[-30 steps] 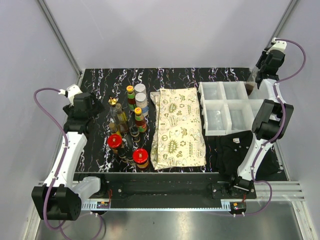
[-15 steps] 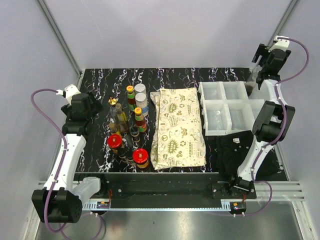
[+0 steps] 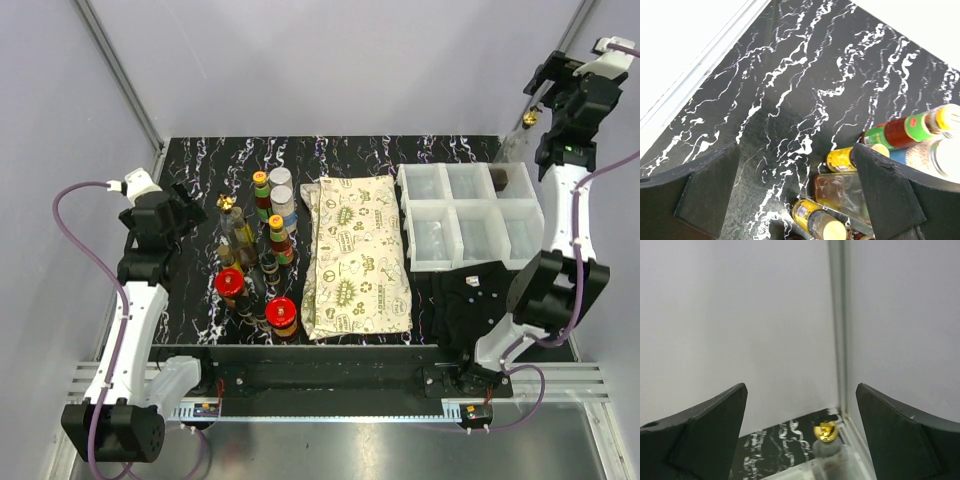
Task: Organize the condiment bottles
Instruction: Pick up the bottle from the center of the board.
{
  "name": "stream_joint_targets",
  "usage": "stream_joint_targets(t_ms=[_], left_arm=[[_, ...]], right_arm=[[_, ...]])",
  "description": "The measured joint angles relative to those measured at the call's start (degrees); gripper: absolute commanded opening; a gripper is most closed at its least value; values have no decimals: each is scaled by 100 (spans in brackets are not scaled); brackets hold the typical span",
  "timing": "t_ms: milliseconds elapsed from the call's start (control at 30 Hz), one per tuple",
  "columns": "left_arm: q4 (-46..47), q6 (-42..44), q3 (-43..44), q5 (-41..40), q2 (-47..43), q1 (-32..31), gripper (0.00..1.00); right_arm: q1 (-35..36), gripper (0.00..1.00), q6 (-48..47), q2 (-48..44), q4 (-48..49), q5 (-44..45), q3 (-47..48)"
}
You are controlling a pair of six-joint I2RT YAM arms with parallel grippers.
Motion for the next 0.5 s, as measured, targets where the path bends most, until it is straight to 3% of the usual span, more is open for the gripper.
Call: stream_joint_targets(t_ms=[267,500], left_arm=[[-229,125,210,699,-146,0,99],[-306,153,225,1023,-715,4,99]], right_arm=[[286,98,800,-1123,-269,-2000,-157],[2354,97,387,-1384,-973,-2669,-590]])
